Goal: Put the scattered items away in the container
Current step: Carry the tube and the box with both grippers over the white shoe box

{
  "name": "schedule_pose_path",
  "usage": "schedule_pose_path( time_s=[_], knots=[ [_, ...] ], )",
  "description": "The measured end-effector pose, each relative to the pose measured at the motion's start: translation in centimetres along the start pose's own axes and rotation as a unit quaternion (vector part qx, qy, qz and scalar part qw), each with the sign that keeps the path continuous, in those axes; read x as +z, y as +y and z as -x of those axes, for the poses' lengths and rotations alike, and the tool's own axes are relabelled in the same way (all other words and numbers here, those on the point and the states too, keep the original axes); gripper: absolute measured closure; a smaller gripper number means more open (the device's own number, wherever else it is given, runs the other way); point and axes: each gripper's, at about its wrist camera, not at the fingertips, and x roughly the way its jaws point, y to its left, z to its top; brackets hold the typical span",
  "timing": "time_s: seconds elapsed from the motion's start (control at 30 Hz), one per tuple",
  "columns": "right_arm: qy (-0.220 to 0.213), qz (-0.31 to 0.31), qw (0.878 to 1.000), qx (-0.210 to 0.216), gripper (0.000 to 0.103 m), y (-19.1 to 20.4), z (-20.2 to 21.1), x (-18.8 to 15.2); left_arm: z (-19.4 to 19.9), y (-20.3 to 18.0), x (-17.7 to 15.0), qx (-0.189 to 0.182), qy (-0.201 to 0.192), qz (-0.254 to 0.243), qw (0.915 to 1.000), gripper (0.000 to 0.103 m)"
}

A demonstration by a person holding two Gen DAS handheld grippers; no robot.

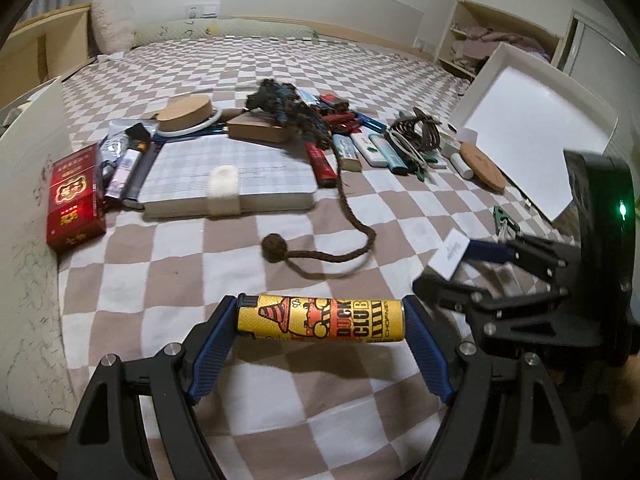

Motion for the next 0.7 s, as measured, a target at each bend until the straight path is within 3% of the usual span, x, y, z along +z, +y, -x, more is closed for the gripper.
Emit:
schedule_pose_path(
  time_s=[0.3, 0.7],
  knots=[
    [-0.009, -0.004, 1.0, 0.005, 0.036, 1.8, 1.7, 0.6, 3.2, 1.3, 1.4, 0.003, -0.038, 0.012, 0.9992, 0.022],
    [-0.08, -0.004, 0.996, 0.027, 0.036, 3.6, 6.5, 5.5, 10.3, 4.1, 4.7, 0.027, -0.112, 0.029, 0.9929, 0.022]
  ],
)
